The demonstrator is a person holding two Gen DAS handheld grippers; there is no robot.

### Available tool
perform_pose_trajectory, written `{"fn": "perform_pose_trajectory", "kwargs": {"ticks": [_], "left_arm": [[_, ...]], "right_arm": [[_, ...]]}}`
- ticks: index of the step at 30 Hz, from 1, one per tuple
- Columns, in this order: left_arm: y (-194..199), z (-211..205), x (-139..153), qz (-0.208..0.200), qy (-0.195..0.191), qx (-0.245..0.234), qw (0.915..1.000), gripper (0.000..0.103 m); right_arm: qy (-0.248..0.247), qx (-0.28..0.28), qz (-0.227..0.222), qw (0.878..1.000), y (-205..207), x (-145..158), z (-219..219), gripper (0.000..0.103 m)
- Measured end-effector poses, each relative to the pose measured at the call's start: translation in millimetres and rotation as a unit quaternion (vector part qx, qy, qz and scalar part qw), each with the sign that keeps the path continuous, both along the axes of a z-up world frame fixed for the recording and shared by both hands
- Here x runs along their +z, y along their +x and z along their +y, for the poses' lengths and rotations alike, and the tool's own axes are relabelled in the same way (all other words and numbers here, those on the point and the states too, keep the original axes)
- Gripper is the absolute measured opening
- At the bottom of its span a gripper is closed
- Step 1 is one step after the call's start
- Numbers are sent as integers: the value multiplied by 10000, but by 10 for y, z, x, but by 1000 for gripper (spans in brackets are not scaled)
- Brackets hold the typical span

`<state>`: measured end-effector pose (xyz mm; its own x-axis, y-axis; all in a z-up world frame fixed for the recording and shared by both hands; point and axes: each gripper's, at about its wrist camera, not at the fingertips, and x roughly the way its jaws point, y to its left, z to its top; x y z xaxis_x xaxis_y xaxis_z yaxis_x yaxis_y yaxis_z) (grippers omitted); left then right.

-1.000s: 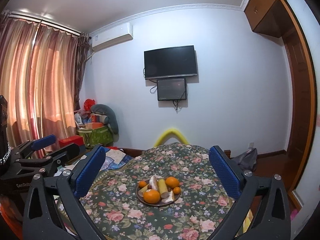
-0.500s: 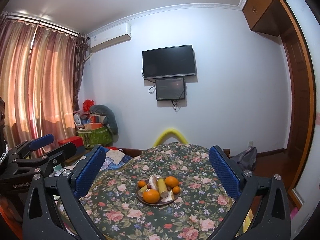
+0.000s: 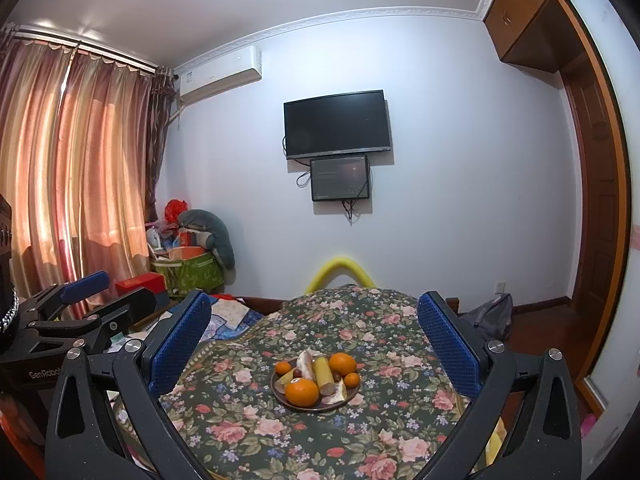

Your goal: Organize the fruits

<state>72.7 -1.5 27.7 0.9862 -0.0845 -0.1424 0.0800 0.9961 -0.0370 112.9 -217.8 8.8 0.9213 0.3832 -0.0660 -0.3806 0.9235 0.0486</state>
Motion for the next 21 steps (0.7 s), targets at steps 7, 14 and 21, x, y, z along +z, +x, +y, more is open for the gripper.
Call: {"fn": "perform_pose_trajectory", "kwargs": {"ticks": [7, 14, 21], "left_arm": [[19, -9, 4, 49, 4, -75, 10000, 103], [27, -9, -2, 76, -9, -107, 9999, 103], [57, -4, -12, 147, -25, -149, 9998, 103]], "right_arm": [[-22, -8, -14, 10000, -16, 7, 0, 103], [0, -37, 3, 10000, -28, 36, -29, 103], [-13, -67, 22, 10000, -5, 35, -23, 103]]}}
